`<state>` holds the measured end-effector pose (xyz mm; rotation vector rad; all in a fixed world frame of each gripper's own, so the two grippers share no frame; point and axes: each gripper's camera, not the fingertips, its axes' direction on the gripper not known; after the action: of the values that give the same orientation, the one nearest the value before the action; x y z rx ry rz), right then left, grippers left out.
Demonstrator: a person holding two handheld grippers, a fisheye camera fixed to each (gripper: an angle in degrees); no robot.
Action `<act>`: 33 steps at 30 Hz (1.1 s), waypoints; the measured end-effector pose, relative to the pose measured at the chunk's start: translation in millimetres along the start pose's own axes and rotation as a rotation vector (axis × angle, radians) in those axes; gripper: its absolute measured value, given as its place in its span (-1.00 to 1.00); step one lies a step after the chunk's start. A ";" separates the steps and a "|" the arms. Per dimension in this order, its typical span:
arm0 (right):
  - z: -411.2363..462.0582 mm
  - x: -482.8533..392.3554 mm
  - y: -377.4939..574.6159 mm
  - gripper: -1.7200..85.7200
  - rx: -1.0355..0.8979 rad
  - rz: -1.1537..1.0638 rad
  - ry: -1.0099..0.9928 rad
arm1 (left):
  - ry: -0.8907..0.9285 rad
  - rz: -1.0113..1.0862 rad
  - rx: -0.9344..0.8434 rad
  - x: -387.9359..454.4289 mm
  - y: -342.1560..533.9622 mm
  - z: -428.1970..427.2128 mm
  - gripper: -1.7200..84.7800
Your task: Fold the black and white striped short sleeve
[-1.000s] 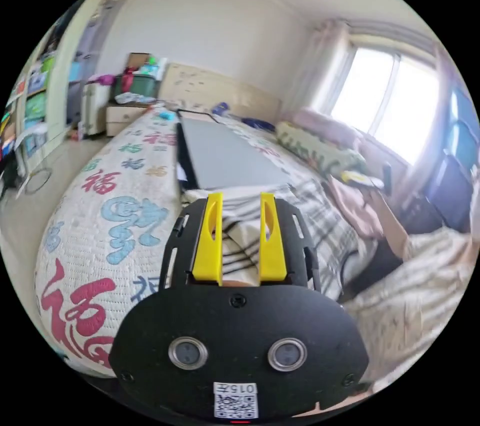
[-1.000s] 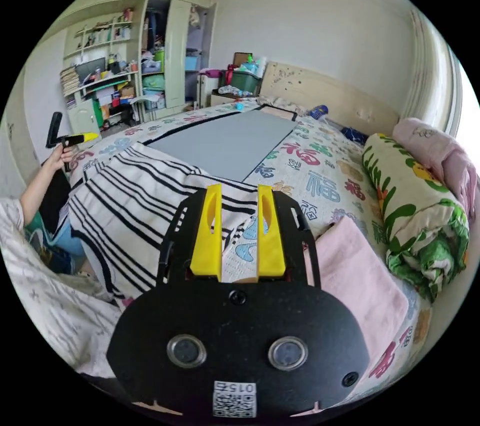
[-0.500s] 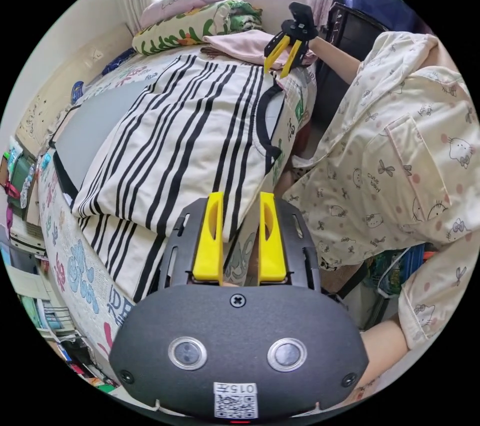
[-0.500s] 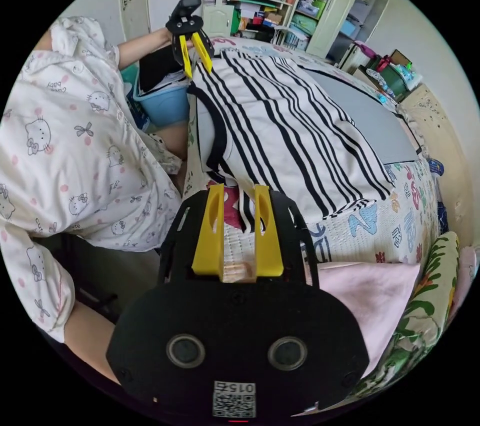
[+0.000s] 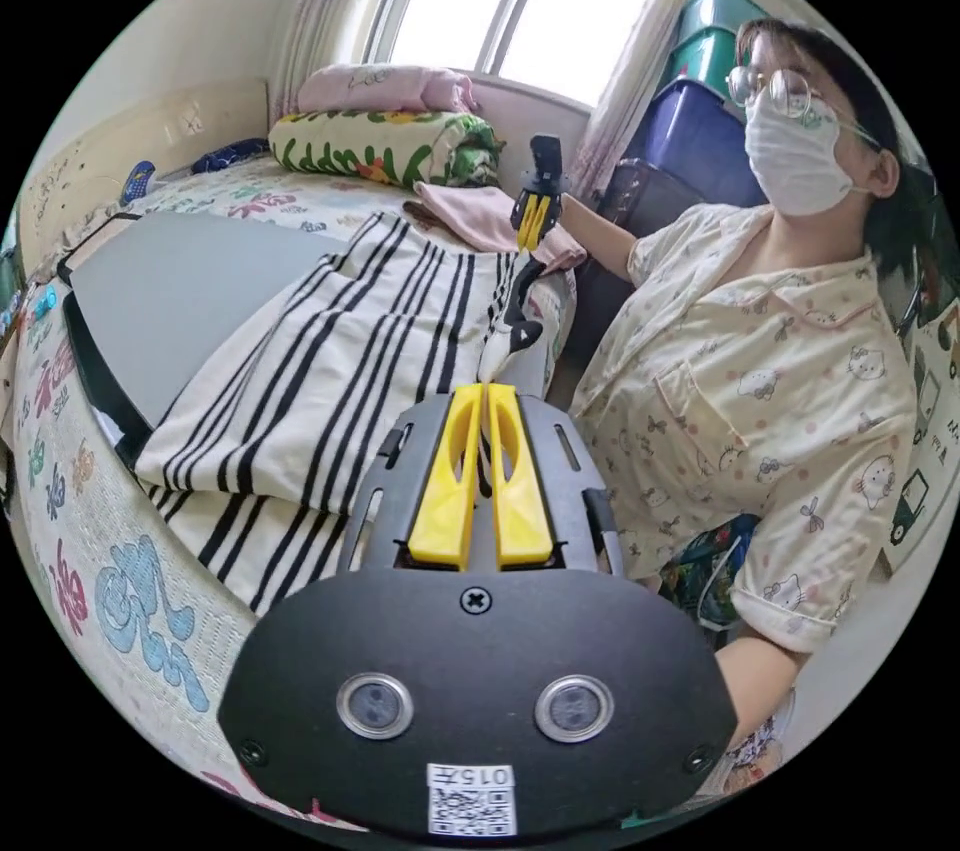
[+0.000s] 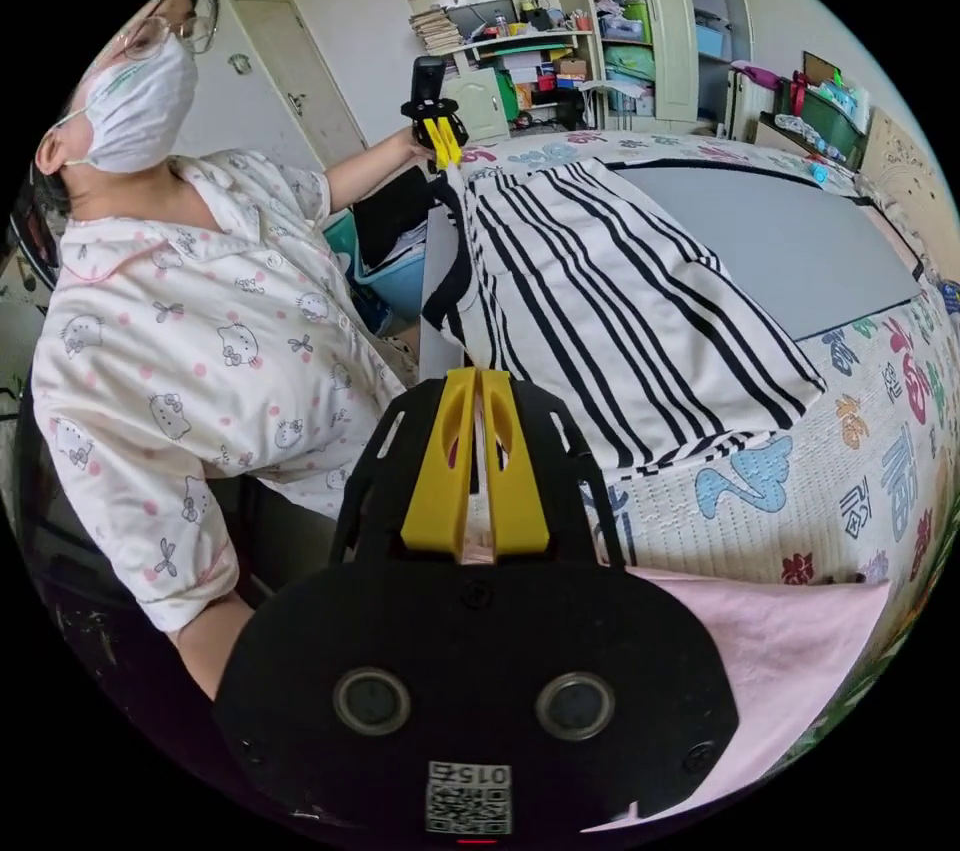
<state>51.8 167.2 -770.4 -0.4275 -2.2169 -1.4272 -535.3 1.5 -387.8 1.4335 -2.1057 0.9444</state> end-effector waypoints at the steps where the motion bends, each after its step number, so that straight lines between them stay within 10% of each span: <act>1: -10.3 13.3 -5.3 -0.98 0.010 0.011 -0.008 | 0.035 -0.017 0.019 -14.8 -1.3 -5.9 -0.96; 8: -93.5 116.4 -97.5 -0.98 0.043 0.191 0.439 | -0.146 -0.063 -0.004 -85.0 -30.7 -18.8 -0.94; 13: -262.4 214.3 -220.2 -0.91 0.691 0.706 0.677 | -0.752 -0.575 0.599 -168.7 -87.2 -124.4 -0.73; 20: -223.2 127.2 -108.6 -0.75 0.537 0.409 0.442 | -0.519 -0.520 0.486 -88.5 27.3 -117.4 -0.70; 26: -161.5 95.5 113.6 -0.70 0.417 0.807 0.373 | -0.519 -0.973 0.301 -22.6 270.0 -66.9 -0.65; 33: -166.3 35.7 201.6 -0.67 0.562 0.981 0.369 | -0.501 -1.043 0.619 52.8 346.5 -47.1 -0.67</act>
<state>156.8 98.9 -538.2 -0.8065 -1.5983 -0.3134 -877.2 84.4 -423.4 2.8652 -0.9424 0.8286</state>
